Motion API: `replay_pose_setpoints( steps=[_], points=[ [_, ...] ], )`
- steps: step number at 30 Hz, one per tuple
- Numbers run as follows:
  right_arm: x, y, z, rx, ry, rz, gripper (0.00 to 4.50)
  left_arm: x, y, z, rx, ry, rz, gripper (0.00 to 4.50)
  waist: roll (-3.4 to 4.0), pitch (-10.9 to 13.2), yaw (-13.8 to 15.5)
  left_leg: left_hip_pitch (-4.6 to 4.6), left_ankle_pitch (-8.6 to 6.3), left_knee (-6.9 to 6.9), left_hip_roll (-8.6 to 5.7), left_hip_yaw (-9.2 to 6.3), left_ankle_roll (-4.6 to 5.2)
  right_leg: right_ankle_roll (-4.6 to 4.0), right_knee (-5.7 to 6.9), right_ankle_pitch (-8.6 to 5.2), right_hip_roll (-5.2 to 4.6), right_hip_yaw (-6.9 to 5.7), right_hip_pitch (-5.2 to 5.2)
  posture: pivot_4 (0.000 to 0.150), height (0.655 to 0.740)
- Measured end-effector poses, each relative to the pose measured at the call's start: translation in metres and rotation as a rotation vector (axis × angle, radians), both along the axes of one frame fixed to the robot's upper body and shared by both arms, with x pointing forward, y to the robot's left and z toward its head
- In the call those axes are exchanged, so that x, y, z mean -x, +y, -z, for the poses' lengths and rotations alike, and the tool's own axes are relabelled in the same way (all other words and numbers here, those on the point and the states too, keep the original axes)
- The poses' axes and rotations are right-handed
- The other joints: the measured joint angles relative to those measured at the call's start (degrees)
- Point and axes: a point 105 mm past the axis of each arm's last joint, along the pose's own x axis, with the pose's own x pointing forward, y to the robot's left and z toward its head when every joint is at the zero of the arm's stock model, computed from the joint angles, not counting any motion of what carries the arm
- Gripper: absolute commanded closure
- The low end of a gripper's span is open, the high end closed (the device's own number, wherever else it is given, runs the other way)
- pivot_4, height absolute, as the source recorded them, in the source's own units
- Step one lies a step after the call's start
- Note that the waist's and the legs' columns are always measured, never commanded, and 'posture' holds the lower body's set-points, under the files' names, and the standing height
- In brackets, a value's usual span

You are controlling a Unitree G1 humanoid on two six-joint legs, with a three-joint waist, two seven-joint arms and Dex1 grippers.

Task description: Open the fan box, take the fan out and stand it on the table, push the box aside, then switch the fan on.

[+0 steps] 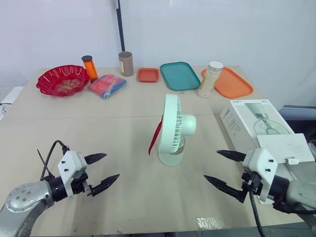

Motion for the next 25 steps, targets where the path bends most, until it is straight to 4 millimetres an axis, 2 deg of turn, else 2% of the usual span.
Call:
replay_pose_setpoints(
  steps=[12,25],
  points=[
    [0.002,-0.006,0.006,-0.006,0.017,0.015,0.00,0.007,0.004,0.005,-0.022,-0.010,-0.019,0.07,-0.03,-0.02,0.05,0.02,-0.02,-0.02,0.00,0.04,0.04,-0.02,0.00,-0.02,0.00,0.04,0.00,0.150,0.7400],
    [0.007,-0.011,0.014,0.005,0.027,0.038,0.00,0.002,0.001,0.001,-0.039,-0.035,-0.008,0.07,-0.03,-0.03,0.03,0.04,-0.03,-0.03,0.00,0.08,0.04,-0.02,0.00,-0.02,0.00,0.07,0.00,0.150,0.7400]
  ],
)
